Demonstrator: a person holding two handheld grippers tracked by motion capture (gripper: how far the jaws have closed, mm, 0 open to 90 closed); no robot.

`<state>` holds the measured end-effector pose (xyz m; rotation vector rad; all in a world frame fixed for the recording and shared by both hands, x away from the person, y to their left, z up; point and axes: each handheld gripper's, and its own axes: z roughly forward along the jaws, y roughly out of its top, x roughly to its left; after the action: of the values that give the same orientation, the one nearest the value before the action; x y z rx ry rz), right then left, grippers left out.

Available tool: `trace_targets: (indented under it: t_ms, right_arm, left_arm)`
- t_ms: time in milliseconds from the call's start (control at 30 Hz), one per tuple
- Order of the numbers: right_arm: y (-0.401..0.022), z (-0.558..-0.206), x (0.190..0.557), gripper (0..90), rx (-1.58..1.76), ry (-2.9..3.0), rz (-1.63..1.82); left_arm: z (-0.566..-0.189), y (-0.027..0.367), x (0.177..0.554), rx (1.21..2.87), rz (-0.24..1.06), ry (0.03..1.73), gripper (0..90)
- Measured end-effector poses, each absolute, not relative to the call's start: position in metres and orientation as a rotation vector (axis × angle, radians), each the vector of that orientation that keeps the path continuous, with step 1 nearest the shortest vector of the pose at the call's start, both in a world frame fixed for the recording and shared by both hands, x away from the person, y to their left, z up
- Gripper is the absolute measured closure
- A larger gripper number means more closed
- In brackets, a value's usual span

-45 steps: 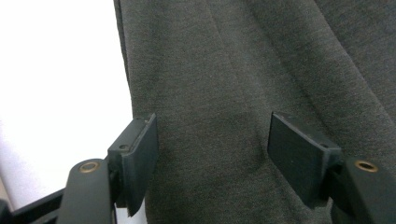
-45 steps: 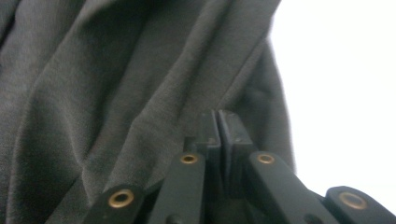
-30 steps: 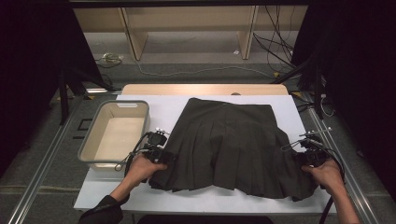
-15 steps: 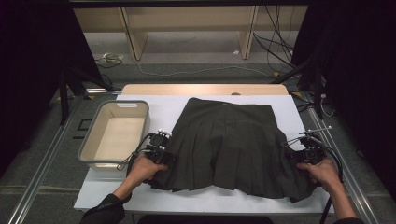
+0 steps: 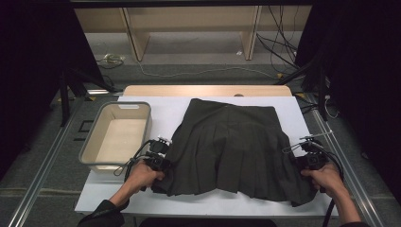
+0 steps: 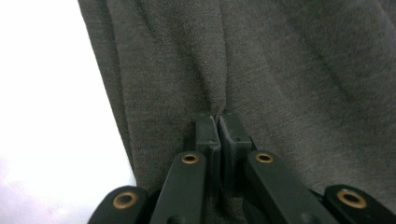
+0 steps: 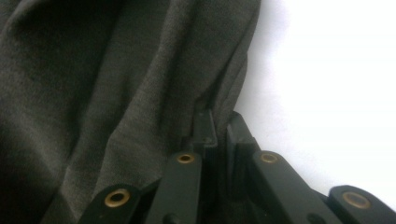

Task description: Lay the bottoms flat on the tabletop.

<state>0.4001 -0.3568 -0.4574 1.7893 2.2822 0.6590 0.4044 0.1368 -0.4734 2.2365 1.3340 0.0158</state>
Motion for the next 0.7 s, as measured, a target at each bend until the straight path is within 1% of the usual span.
trace_targets:
  t_ms: [267,700]
  right_arm:
    - [-0.348,-0.455,0.386,86.4,1.738,2.338,0.645]
    - [-0.344,-0.451,0.354,86.4,1.692,2.395,0.637]
  left_arm:
    - [-0.471,0.137,0.384,2.262,-0.069,1.276,87.5]
    - [-0.464,0.15,0.348,2.262,-0.138,1.214,87.4]
